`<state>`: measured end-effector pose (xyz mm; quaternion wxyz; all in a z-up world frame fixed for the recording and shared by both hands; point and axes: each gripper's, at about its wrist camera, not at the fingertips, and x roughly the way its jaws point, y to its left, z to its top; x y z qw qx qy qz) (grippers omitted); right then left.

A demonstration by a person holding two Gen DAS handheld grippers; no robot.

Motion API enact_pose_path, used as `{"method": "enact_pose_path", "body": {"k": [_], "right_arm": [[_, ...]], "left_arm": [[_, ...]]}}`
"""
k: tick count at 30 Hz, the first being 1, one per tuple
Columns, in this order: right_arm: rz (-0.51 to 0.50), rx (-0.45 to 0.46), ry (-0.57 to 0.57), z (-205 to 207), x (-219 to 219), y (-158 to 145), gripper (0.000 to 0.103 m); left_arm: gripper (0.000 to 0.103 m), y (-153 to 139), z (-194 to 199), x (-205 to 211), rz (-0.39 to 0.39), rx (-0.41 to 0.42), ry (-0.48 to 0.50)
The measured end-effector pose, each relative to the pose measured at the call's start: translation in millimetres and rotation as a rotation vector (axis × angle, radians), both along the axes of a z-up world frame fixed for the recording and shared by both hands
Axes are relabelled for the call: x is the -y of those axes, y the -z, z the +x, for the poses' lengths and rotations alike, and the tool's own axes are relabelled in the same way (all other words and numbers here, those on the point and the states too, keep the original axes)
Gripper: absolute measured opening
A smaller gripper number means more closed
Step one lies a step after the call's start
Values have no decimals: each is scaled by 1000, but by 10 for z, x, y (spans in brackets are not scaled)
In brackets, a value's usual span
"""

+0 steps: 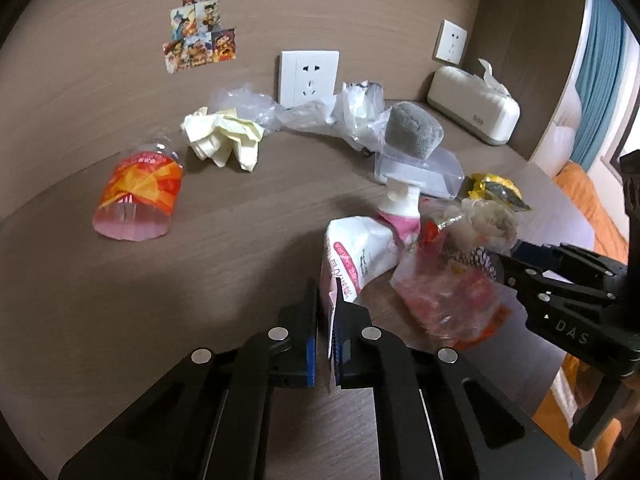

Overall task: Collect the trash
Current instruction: 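Grasp the pink wrapper with the left gripper while the right grasps the clear bag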

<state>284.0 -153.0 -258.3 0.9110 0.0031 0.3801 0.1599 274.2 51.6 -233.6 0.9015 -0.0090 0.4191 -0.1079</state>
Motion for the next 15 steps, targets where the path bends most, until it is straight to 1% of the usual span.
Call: {"method": "enact_pose_path", "body": {"k": [3,8,15], "right_arm": [[14,24,12,-19,18,-88,34],[39,58,10,-83,55,-353,34],[28,125,10,-235,125,-653,34]], "left_arm": [[3,-78,-15,-26,0,7,1],[2,-383,-62,-63,12,60,8],[1,-670,-70,-47,40,114,-7]]}}
